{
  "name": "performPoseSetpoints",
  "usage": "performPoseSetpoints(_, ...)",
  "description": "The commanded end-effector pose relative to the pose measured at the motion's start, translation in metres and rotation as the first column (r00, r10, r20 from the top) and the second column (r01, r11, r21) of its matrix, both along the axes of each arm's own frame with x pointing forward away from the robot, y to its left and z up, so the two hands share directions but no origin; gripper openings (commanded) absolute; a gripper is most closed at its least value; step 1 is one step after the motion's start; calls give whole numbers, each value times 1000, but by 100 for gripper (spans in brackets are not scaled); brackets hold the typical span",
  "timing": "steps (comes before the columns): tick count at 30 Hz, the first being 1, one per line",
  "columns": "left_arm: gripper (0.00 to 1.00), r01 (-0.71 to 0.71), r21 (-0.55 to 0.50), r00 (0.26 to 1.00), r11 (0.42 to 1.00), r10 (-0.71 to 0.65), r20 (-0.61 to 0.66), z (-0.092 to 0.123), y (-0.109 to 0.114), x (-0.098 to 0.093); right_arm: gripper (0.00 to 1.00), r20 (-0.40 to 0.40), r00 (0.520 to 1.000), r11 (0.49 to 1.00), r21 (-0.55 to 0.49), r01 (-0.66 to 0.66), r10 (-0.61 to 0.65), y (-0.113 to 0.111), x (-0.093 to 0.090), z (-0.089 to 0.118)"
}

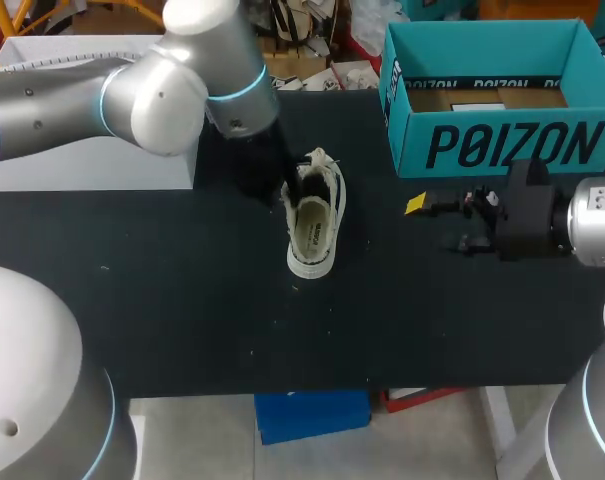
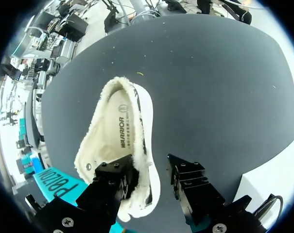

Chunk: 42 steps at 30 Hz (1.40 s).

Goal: Take the shoe out of the shoebox, open the shoe tongue, remove and reinsert the insole, then place the shoe into the shoebox

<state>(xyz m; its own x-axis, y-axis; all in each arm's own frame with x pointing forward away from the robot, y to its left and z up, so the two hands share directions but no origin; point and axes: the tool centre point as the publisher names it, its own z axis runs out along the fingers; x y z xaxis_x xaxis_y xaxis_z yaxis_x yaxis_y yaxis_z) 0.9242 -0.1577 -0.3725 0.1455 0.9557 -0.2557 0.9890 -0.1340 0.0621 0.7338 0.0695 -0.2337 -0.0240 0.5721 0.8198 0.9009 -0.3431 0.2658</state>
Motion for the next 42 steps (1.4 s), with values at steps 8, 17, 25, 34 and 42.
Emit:
performPoseSetpoints(8,42,-19,11,999,1000,19,-30,-27,-8,7,100,-1,1000,1000,-2,2,-2,1,0,0)
performPoseSetpoints(17,40,-26,19,999,999,26,-37,-39,-10,7,100,-1,1000,1000,-2,2,-2,1,0,0)
performPoseSetpoints(25,35,-34,17,998,999,35,-43,-43,-13,9,100,-1,1000,1000,-2,2,-2,1,0,0)
performPoseSetpoints(34,0,-12,2,999,1000,12,-48,-40,-16,8,100,-1,1000,1000,-2,2,-2,1,0,0)
performPoseSetpoints(42,0,-13,-56,999,998,10,-53,-10,-15,7,100,-1,1000,1000,-2,2,-2,1,0,0)
